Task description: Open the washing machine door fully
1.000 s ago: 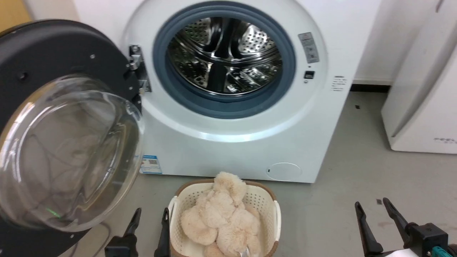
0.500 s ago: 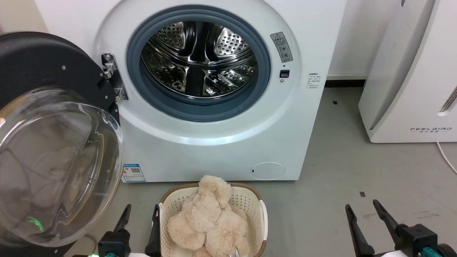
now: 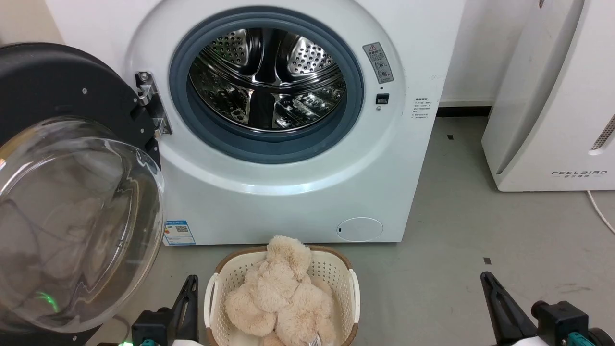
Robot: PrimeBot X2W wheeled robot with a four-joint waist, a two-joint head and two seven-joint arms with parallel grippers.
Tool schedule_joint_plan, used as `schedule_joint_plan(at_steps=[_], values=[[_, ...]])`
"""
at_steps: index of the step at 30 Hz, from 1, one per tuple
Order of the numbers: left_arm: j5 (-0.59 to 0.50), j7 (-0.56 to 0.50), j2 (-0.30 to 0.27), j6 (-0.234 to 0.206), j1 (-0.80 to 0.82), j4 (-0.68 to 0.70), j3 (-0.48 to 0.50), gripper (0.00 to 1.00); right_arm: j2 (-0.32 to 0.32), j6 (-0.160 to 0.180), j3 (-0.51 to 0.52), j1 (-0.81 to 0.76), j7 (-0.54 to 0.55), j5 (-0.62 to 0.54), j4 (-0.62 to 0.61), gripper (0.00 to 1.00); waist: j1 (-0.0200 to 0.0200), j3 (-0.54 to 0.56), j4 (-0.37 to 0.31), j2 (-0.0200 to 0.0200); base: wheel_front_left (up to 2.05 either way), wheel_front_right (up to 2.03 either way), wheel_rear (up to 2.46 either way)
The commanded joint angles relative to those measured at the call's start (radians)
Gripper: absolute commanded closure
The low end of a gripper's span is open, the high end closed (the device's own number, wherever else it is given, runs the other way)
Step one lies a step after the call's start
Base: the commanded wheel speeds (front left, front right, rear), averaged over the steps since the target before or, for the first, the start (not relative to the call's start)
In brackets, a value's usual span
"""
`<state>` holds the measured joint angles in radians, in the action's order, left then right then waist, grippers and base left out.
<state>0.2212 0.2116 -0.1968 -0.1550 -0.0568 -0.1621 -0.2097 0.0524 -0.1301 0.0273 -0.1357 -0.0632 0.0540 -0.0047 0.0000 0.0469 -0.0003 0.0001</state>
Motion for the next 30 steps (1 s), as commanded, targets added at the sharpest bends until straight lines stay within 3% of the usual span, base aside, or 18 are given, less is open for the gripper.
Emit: schedule_joint_plan(at_steps=[1,30], values=[[-0.012,-0.005,0.006,0.005,0.003,0.007,0.007,1.0,0.0,0.0,-0.001,0.007,0.001,-0.003,0.0,1.0,0.0,-0.001,0.0,-0.0001,0.0,0.0,0.0],[-0.062,-0.054,0.04,0.041,0.016,0.044,0.056,1.0,-0.001,0.0,-0.008,0.037,0.016,-0.015,0.001,1.0,0.0,-0.012,0.0,-0.0001,0.0,0.0,0.0]])
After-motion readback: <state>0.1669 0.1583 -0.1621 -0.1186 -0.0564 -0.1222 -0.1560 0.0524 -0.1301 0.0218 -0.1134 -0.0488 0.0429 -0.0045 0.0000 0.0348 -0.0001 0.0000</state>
